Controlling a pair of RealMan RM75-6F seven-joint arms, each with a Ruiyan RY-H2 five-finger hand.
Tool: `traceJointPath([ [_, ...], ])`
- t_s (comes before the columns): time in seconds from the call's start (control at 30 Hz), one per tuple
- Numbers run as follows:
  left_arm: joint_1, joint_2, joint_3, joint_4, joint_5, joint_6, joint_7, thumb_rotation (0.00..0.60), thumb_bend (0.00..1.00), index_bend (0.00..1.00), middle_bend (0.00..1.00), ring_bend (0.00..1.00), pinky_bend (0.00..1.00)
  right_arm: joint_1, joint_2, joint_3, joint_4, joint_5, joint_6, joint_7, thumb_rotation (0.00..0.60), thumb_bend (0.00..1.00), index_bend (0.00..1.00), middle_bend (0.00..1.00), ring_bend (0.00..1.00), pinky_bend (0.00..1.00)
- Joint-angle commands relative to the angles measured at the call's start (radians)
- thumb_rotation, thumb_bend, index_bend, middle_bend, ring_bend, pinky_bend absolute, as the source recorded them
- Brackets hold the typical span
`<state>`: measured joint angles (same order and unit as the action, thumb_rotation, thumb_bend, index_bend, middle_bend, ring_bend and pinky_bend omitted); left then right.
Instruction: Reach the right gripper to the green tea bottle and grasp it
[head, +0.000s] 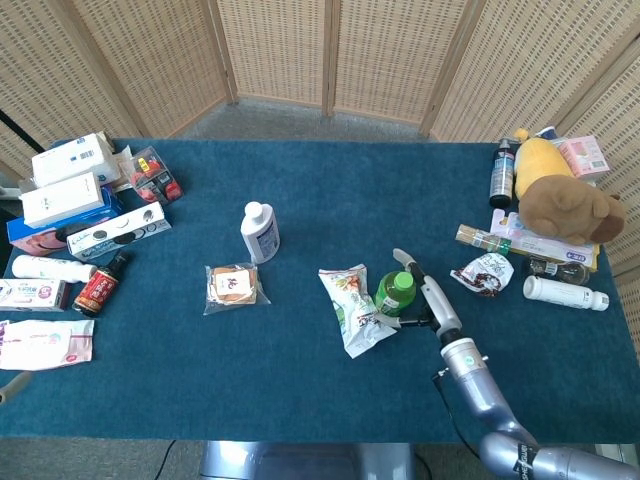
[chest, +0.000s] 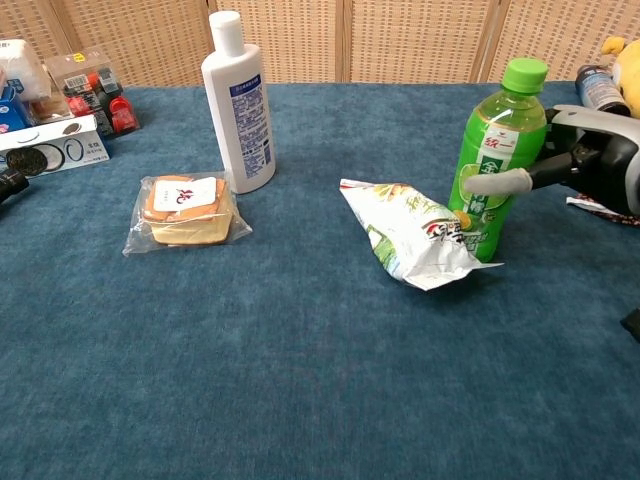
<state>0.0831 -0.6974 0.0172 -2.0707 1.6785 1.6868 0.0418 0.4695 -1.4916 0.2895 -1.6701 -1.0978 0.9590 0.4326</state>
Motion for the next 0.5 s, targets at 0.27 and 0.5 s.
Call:
traceJointPath([
  [0.27,-0.003,0.005,-0.003,0.002,-0.012,-0.003,-0.014,0.6,0.0,0.0,0.0,0.0,0.0,-0.025,-0.102,0.0,0.077,0.005,0.1,-0.011,0.6,0.03,0.59,0.68,0.55,0.69],
  [0.5,-0.001,0.005,0.0,0.0,-0.003,0.001,-0.014,0.6,0.0,0.0,0.0,0.0,0.0,-0.037,-0.076,0.017,0.035,-0.022,0.133,-0.019,0.6,0.04,0.6,0.68,0.55,0.69],
])
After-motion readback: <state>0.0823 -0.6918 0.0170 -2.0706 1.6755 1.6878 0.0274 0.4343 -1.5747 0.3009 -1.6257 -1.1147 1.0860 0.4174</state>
